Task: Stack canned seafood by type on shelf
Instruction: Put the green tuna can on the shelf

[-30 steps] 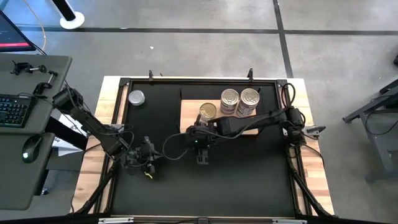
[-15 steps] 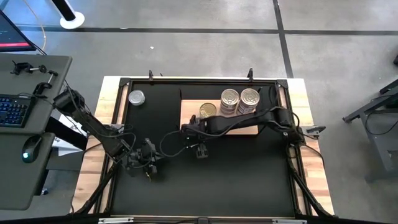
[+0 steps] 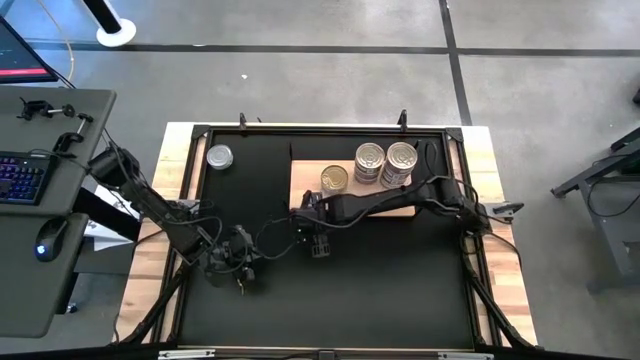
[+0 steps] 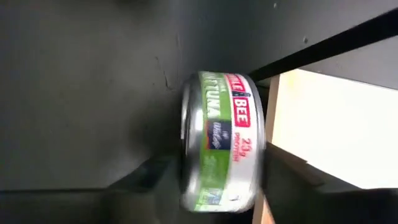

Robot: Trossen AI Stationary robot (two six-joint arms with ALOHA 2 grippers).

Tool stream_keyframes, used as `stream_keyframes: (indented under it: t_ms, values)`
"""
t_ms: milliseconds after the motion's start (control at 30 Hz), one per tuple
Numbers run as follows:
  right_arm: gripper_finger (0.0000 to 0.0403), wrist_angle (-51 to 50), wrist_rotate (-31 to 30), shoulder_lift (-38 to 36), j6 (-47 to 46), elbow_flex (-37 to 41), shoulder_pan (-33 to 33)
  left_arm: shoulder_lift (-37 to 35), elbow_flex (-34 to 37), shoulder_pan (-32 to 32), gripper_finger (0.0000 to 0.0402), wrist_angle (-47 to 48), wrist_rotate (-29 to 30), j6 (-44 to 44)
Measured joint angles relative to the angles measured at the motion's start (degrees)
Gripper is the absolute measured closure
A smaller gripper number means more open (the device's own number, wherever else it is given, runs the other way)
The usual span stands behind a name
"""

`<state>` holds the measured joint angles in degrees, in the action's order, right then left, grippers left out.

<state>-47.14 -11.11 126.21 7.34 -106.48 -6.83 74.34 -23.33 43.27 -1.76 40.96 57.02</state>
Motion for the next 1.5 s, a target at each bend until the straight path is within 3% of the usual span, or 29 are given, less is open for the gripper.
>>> stream_keyframes:
  t_ms: [100,267,467,733,800,1000,1200,1500]
  values:
    - [0.0285,-1.01,-2.52,0.0,-2.7,-1.86,-1.7,0.67,0.01,0.0,0.0401,0.0,-0.11,0.35]
    - [0.0285,-5.28,-8.5,0.0,-2.75,-5.81,-5.43,2.17,-0.02,0.19,0.0401,0.1,-0.14,2.97]
    - [0.0283,-13.05,-23.87,-0.13,-1.09,-7.43,-9.34,4.06,0.0,0.42,0.0401,0.02,-0.18,5.41]
    - [0.0276,-11.53,-40.29,-0.13,-5.46,-3.85,-7.53,6.72,0.0,0.42,0.0402,-1.03,-0.47,9.93]
    - [0.0277,-9.25,-40.8,-0.2,-5.84,-3.28,-6.15,7.03,0.0,0.42,0.0401,-1.38,-0.45,9.91]
    - [0.0262,-0.72,-34.01,-0.2,-0.58,-0.32,-2.49,7.52,0.0,0.58,0.0401,-1.58,-0.67,9.89]
    - [0.0259,2.44,-34.85,-0.2,4.6,2.73,-1.23,7.53,0.02,1.8,0.0402,-1.68,-0.82,10.44]
    - [0.0257,2.82,-34.97,-0.31,-0.63,3.1,-1.46,7.53,0.02,2.71,0.0402,-1.63,-0.82,10.44]
